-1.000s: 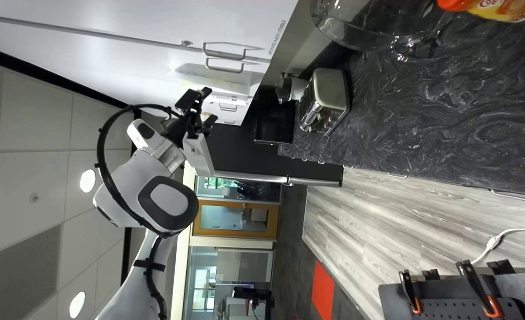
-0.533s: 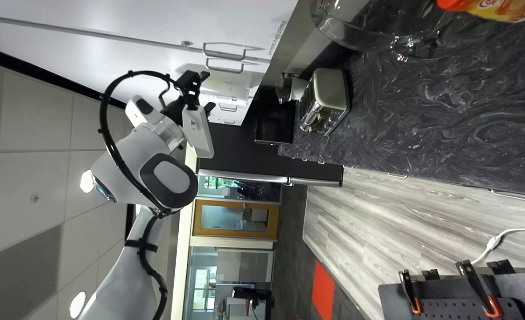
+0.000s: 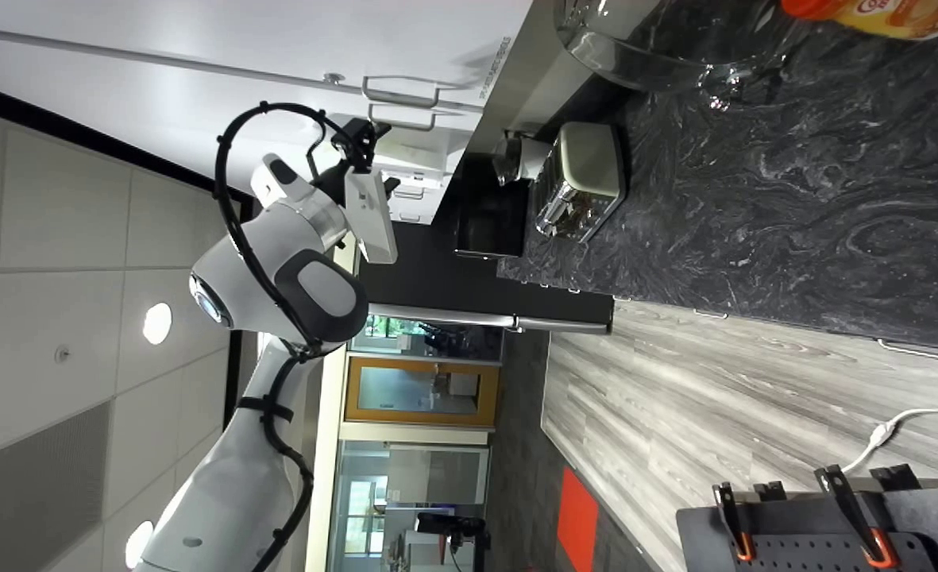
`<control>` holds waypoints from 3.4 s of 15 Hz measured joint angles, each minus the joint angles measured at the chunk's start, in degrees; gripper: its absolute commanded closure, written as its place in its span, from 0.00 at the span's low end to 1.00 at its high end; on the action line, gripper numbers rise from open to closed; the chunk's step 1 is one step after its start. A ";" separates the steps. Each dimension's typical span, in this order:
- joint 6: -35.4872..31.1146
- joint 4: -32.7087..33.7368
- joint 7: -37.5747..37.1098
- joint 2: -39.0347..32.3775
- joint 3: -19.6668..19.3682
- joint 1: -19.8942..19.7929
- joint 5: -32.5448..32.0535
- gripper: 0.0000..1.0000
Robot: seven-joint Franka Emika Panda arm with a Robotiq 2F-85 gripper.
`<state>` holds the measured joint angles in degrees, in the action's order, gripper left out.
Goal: Open the left door of the third upper cabinet from the left
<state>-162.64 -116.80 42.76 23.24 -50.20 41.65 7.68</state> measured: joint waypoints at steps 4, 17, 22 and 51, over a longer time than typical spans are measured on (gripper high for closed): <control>0.00 1.87 1.44 -0.74 -4.77 5.52 0.02 0.00; 0.01 7.85 4.46 -1.94 -18.83 21.90 1.93 0.00; 2.13 9.30 4.46 -1.79 -23.43 27.64 1.75 0.00; 7.39 3.28 4.44 0.53 -8.40 15.66 -2.12 0.00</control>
<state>-155.25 -113.52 47.20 23.77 -58.59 57.31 5.56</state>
